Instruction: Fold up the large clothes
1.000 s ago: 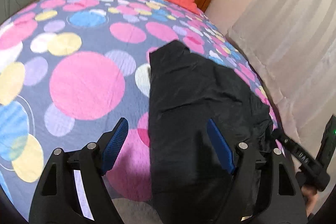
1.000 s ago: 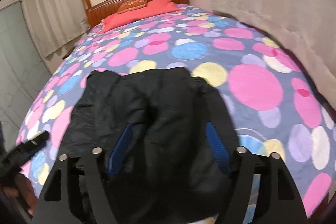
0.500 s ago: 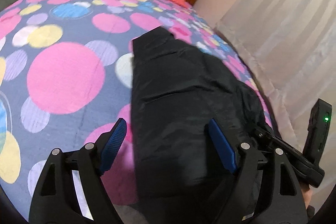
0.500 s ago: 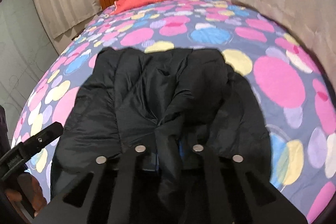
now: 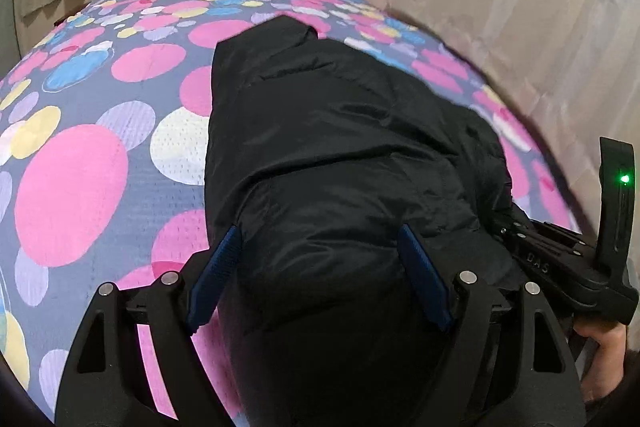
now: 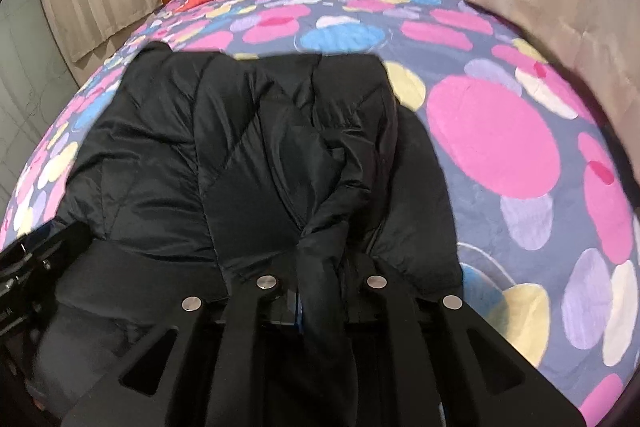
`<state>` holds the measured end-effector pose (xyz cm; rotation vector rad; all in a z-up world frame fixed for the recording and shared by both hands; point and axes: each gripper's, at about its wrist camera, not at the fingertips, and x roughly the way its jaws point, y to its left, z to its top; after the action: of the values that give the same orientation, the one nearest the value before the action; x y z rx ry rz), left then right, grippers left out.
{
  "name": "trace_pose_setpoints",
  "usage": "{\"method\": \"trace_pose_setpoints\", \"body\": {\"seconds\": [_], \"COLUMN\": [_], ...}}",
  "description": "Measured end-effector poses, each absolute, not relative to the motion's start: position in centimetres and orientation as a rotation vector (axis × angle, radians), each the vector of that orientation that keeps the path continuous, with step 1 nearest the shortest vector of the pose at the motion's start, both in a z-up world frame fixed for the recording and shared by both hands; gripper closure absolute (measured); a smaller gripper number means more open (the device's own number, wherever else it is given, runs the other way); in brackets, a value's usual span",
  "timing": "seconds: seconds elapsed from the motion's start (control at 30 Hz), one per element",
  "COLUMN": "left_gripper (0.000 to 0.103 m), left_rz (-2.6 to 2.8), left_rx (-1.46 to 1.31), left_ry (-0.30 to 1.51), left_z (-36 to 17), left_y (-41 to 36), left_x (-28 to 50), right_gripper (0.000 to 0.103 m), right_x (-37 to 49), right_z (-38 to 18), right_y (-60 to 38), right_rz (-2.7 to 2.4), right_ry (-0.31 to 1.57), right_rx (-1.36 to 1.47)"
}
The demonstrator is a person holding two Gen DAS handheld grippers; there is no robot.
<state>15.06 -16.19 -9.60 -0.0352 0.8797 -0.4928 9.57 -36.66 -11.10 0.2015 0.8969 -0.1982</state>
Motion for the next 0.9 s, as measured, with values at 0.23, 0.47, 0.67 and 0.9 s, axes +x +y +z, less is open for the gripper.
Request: {"method": "trace_pose_setpoints", "body": {"seconds": [0.23,0.47,0.67,0.9], "left_gripper": [0.023,0.023,0.023,0.023], "left_rz": [-0.457,-0.464,-0.463,-0.433], "left_rx": [0.01,-0.013,-0.076,-0.11], "left_ry": [0.843,0.814,0.836,0.762], "left_z": [-11.4,-10.8,-8.3,-3.7], "left_y": [-16.8,-16.2,-14.0,-13.3], "left_x": [15.1,14.6,13.7,15.3], "right_gripper": [0.09,0.088,0.073,0.073], "right_x": [9.5,8.7,6.9,6.9], "right_z": [-13.1,-12.6,-9.4,-2.5], "right_y": [-36.3,-36.9,-37.1,-35.9], "right_rz": [-0.214,-0.197,-0.235,-0.261], "right_ry": [0.845,0.806,0.848,0.761], "right_rx": [0.222,0.27,0.261,0.202]}}
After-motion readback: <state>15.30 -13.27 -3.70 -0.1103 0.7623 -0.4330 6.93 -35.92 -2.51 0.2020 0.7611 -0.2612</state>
